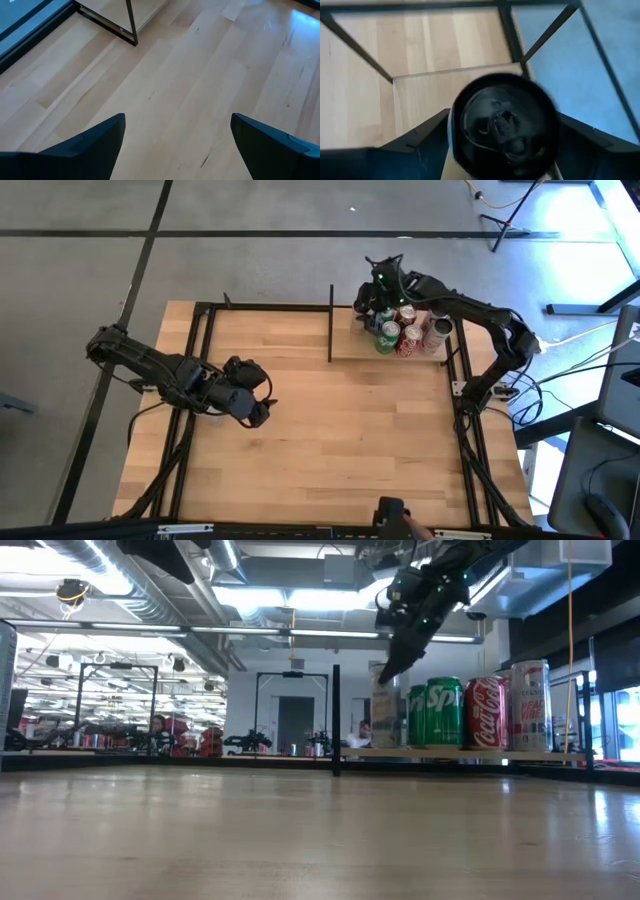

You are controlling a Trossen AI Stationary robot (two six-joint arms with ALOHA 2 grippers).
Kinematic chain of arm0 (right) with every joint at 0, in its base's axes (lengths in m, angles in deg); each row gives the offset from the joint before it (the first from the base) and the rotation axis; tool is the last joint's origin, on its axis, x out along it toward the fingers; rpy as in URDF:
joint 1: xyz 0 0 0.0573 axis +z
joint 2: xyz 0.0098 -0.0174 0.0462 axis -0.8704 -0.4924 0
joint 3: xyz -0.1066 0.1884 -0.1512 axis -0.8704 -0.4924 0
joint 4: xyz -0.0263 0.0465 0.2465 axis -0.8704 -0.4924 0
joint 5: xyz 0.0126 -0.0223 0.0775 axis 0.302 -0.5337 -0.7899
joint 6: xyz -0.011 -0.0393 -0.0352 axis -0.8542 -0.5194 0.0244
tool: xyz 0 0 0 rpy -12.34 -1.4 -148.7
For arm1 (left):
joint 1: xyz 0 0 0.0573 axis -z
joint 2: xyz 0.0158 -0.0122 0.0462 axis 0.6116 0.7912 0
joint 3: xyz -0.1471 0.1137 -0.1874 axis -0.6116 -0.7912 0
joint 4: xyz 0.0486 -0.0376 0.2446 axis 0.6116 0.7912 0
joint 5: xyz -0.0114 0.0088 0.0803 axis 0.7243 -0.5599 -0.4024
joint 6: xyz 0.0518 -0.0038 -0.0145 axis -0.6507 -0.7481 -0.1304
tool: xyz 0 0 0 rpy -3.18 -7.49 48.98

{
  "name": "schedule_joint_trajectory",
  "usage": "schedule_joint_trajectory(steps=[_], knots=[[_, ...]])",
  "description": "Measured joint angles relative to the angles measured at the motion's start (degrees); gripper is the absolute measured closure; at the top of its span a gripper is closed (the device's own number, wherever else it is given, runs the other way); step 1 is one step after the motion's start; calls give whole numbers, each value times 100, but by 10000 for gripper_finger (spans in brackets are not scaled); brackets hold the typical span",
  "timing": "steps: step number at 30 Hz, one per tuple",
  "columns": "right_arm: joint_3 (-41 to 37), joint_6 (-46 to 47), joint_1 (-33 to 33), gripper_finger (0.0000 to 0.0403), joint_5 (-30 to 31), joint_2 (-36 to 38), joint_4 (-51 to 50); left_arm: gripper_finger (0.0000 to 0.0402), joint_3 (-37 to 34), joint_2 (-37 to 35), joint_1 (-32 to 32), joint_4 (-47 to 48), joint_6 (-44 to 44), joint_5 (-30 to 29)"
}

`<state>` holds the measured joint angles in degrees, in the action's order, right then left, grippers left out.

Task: Place canned beverage on shelf
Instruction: Put the white yellow soda can on the shelf, then put the top white yellow soda can on the shelf aligned with the other white yellow soda can

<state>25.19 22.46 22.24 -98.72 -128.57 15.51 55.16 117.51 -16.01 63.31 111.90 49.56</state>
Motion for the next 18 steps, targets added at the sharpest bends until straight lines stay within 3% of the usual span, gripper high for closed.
schedule_joint_trajectory(steps=[13, 18], knots=[[776, 243, 65, 112, -217, 51, -767, 52, 0, 0, 7, 2, 2, 93], [1171, 675, 531, 112, -654, 171, -912, 52, 0, 0, 7, 7, -103, 946]])
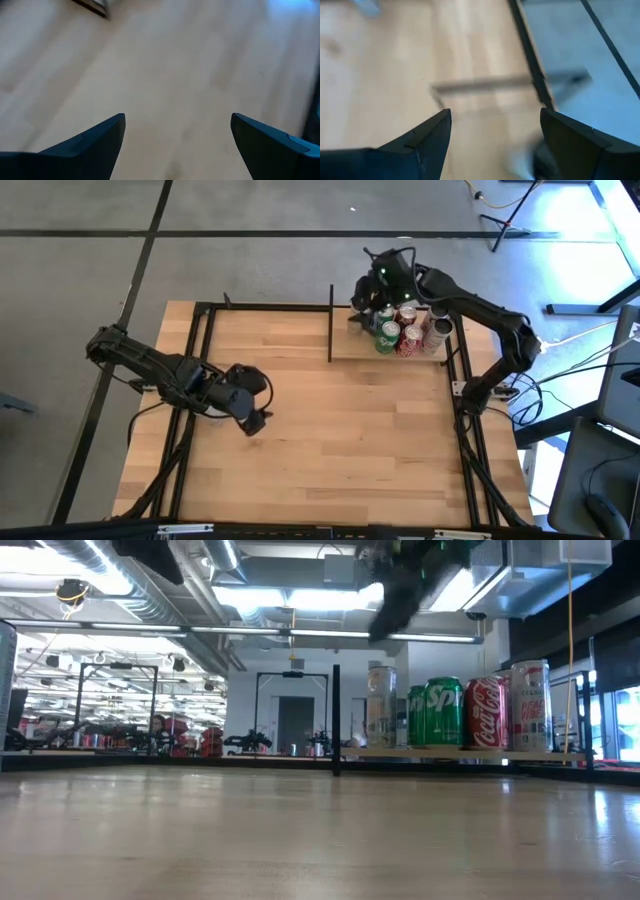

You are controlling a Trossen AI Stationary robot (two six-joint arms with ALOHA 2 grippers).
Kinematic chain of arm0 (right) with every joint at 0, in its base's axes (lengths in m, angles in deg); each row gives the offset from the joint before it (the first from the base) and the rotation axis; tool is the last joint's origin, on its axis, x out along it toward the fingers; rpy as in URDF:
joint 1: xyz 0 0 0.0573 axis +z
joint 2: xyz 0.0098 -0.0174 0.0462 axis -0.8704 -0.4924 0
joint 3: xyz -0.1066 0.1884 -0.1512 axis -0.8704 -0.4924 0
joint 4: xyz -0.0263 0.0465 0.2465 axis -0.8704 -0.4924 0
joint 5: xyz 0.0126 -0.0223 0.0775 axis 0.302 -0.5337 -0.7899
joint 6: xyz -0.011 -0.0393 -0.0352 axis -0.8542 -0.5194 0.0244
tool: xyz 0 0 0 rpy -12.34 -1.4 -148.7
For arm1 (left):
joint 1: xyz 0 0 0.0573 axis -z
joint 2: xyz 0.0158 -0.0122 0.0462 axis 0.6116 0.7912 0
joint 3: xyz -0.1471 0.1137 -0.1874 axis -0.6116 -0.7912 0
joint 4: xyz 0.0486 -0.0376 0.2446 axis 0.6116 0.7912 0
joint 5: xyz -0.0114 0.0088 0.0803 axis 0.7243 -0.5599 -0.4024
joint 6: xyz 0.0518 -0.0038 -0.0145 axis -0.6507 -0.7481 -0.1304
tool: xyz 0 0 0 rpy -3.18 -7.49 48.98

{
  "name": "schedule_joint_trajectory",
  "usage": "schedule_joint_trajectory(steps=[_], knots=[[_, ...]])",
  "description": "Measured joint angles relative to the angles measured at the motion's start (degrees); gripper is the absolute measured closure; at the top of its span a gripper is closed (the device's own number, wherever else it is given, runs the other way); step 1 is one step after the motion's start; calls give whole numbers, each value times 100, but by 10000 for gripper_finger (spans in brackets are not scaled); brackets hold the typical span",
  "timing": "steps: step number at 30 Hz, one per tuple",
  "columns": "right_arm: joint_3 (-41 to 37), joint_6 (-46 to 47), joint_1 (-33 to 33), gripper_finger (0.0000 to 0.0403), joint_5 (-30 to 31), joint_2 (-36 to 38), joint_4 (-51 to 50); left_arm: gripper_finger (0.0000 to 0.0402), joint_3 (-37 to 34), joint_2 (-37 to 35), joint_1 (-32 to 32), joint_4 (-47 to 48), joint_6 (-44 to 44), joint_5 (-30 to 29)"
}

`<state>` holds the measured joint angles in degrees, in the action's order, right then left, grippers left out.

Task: Place canned beverage on shelf
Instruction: Put the top white yellow soda can on the shelf aligned with the other white yellow soda can

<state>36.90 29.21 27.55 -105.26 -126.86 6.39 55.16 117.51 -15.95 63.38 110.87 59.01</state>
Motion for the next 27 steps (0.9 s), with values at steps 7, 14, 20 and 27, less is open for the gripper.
schedule_joint_trajectory(steps=[7, 14, 20, 27], knots=[[351, 601, 1184, 112, 59, 31, 252, 52, 9, -302, 2, 873, -205, 1046], [349, 1477, 2205, 111, 523, -21, 374, 52, 9, -1047, 4, 2323, -120, 953], [345, 2294, 2954, 111, 1189, -99, 385, 52, 9, -1772, 4, 2863, 336, 769], [344, 3250, 3750, 111, 1983, -291, 423, 52, -143, -2048, -7, 3060, 779, 916]])
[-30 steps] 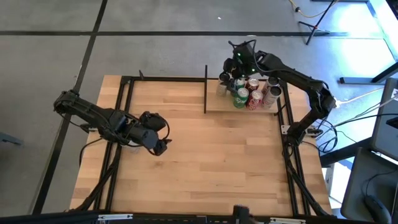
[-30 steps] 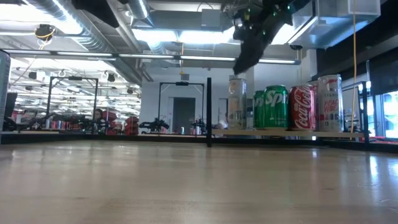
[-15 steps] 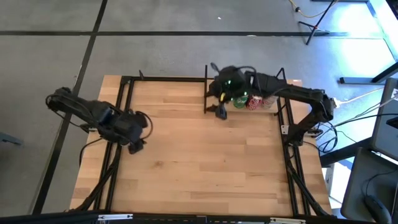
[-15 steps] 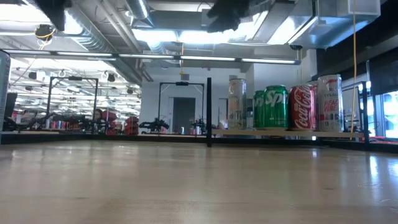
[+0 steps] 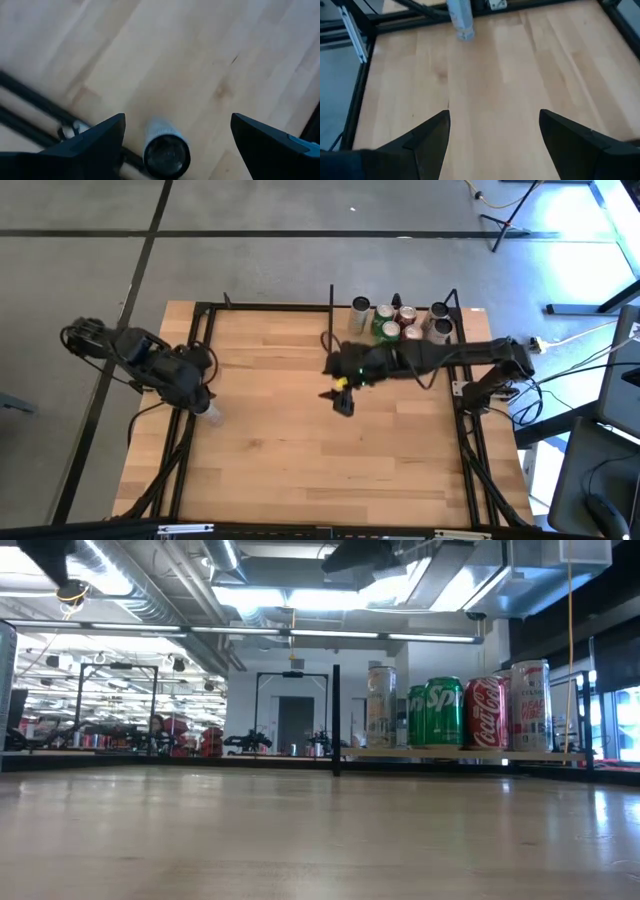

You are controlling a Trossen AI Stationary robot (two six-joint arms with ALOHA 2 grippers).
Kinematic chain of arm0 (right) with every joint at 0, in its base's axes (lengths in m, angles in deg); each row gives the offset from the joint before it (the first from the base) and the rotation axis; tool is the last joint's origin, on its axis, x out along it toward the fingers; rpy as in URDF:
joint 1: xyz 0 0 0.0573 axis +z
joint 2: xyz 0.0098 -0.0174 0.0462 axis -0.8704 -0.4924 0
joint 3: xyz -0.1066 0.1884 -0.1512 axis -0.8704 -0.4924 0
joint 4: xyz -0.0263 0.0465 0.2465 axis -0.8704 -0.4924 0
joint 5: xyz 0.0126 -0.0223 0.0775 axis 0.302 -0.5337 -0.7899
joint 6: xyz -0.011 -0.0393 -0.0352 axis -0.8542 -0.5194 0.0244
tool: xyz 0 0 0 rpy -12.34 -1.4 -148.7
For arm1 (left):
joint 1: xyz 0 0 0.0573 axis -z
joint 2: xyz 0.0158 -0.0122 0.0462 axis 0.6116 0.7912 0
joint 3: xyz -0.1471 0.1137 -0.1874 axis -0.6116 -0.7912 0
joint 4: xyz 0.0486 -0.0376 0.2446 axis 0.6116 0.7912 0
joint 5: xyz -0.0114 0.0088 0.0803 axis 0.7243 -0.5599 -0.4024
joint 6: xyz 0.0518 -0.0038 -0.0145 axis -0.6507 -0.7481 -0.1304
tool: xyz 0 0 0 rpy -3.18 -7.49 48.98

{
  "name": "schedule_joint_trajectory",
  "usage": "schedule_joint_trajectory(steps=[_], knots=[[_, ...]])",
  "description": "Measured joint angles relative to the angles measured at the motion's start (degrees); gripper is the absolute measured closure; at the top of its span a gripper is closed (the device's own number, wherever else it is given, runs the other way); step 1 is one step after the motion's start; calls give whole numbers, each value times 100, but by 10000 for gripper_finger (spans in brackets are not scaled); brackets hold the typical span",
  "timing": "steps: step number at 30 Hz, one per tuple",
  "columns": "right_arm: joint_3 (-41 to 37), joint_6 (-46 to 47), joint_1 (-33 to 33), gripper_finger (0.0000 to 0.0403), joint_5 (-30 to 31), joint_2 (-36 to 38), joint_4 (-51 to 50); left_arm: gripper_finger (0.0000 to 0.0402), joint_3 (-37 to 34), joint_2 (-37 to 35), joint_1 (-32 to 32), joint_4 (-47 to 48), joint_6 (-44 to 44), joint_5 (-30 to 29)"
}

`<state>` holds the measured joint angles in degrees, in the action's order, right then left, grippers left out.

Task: Place canned beverage on shelf
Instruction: Put the top white yellow soda can on the shelf aligned with the other white yellow soda can

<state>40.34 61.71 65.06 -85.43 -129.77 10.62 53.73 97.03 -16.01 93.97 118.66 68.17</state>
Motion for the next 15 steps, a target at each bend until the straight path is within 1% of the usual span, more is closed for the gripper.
schedule_joint_trajectory(steps=[5, 8, 11, 13, 15], knots=[[-2, 398, 480, 111, 418, -81, 57, 52, -830, -177, -149, 53, 348, 692], [0, 537, 670, 111, 727, -82, 152, 52, -1279, -245, -155, 20, 387, 967], [-2, 646, 766, 111, 927, -82, 217, 52, -1494, -245, -155, 28, 387, 1157], [-2, 665, 796, 111, 927, -82, 331, 52, -1544, -223, -128, 3, 374, 1282], [-2, 750, 796, 111, 926, -80, 383, 52, -1546, -231, -71, -8, 365, 1281]])
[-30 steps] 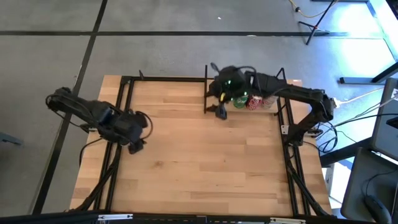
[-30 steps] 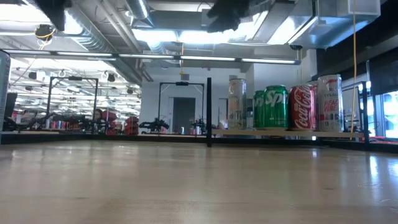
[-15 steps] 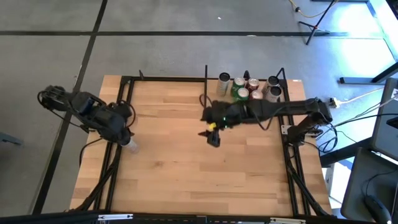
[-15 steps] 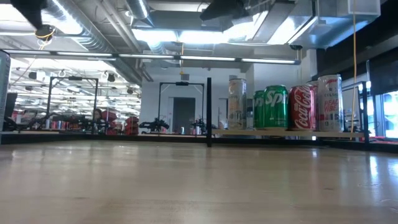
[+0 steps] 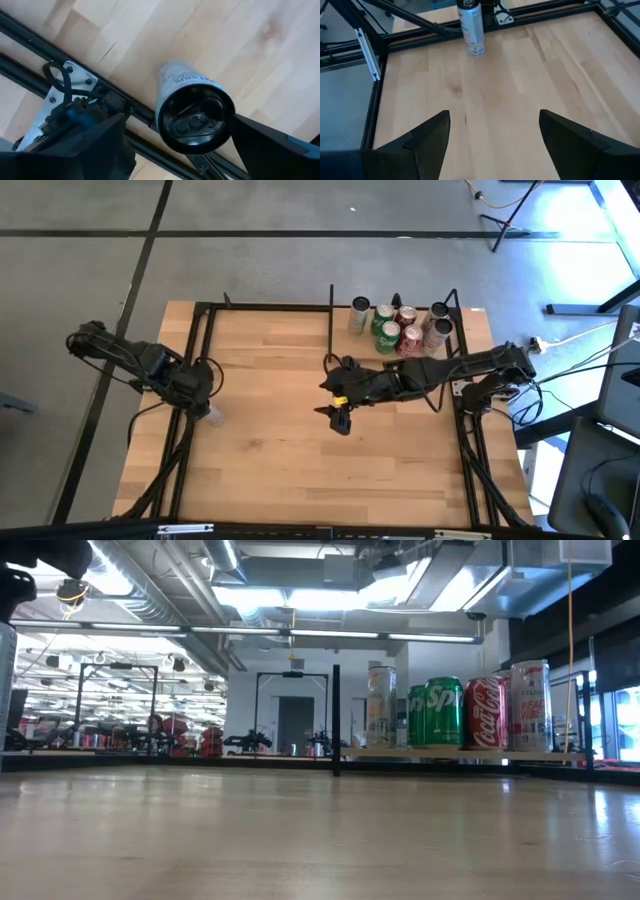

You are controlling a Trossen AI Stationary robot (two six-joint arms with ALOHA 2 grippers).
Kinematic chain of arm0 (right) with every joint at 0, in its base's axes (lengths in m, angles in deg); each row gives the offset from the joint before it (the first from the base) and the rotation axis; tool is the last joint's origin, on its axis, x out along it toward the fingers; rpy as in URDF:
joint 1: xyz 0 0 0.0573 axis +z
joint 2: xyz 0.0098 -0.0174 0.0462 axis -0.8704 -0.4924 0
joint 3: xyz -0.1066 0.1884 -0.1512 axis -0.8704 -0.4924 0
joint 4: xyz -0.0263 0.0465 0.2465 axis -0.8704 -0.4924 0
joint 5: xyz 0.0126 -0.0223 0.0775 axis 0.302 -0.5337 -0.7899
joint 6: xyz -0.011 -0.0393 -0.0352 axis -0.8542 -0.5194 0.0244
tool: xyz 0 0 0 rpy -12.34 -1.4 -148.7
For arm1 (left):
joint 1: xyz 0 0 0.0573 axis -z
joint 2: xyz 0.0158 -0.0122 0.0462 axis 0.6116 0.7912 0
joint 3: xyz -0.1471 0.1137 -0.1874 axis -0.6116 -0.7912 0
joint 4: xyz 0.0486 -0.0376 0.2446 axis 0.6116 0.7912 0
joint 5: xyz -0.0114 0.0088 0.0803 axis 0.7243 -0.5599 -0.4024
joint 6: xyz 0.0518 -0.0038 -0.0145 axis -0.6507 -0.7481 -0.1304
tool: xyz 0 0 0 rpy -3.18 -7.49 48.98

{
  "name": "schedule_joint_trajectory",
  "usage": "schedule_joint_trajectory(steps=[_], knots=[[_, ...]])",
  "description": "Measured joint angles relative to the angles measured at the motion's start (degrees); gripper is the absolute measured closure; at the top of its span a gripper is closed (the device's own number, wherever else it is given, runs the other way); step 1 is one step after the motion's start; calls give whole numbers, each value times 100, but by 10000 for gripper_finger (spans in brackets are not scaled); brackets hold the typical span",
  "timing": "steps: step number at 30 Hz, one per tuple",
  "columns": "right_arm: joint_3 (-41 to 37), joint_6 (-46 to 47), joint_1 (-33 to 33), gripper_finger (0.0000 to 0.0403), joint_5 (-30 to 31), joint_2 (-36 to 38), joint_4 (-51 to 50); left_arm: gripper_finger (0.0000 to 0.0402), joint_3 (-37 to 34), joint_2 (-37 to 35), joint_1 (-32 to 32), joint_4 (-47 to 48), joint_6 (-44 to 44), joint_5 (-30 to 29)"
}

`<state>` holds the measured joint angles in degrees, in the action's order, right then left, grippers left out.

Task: Place canned beverage on shelf
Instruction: Put the top white yellow soda can on the shelf aligned with the other white yellow soda can

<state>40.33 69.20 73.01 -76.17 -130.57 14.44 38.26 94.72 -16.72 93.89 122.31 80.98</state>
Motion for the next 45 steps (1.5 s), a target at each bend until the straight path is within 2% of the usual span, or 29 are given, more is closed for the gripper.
schedule_joint_trajectory(steps=[8, 15, 20, 29, 31, 35, 37, 40, 45], knots=[[0, 132, -15, 111, 3, 0, 13, 52, -59, 16, 66, -184, -138, -44], [0, 56, -15, 111, 3, 0, 11, 52, -434, 129, 69, -830, -410, 400], [0, -103, -15, 111, 2, 0, -29, 52, -491, 229, 38, -631, -505, 50], [0, -290, -15, 111, -1, 0, -46, 52, -485, 228, -83, -909, -411, 165], [0, -290, -15, 111, -1, 0, -74, 52, -485, 227, -84, -1181, -89, 87], [0, -295, -15, 111, 0, -21, -138, 52, -492, 280, -169, -1511, 1333, -717], [0, -320, -15, 111, -6, -35, -142, 52, -588, 363, -269, -1654, 1675, -863], [2, -530, -15, 111, -10, -100, -170, 52, -955, 586, -428, -2012, 1835, -681], [1, -1075, -17, 111, 68, -108, -546, 52, -1678, 889, -566, -3201, 2001, -367]])
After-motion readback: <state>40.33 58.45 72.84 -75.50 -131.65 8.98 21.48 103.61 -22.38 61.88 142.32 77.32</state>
